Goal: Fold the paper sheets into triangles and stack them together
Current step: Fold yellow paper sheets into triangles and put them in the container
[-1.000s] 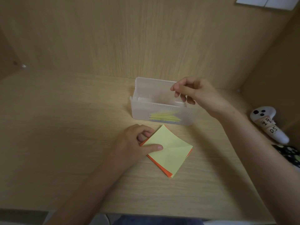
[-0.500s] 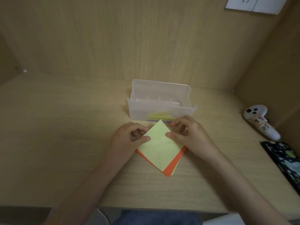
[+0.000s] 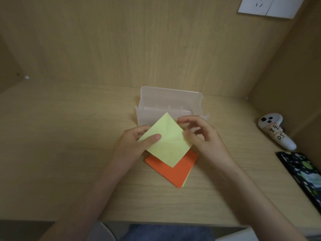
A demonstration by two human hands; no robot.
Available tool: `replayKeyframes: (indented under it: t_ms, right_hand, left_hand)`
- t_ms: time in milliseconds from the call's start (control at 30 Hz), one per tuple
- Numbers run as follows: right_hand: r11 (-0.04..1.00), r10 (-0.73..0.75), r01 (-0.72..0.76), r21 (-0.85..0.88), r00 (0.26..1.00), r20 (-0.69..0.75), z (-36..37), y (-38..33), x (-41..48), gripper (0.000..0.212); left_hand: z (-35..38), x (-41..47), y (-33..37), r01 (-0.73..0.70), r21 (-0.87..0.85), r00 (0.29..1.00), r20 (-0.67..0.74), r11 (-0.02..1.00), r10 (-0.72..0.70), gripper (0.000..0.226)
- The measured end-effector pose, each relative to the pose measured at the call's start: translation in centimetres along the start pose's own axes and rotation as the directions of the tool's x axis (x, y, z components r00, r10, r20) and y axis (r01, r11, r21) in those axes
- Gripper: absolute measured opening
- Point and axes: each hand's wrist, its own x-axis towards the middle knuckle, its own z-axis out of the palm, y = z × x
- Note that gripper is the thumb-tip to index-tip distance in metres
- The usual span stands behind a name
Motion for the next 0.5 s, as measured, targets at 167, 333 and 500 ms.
replayKeyframes:
  t_ms: [167,333,500]
  right_hand:
    - [0.958,-0.109,0.182,-0.220,0.945,0.307,-0.6,-0.6,-1.0,0.063]
    - [0.937,-0.145,0.219,-0.271,0.952,0.270,-0.1,-0.1,-0.8,0.035]
    - [0.992,-0.008,-0.005,0.127,0.995,0.099,0.9,-0.5,-0.8,0.010]
  left_hand:
    - [-0.2,-0.1,0.0,0.100,-0.084,0.995,0.016,0.991,-0.099,0.012]
    - [-0.1,-0.4,0.3,0.163,-0.157,0.985,0.083,0.974,-0.152,0.015]
    - [0.1,-0.7,0.7,0.198,-0.268,0.973,0.169,0.943,-0.156,0.014]
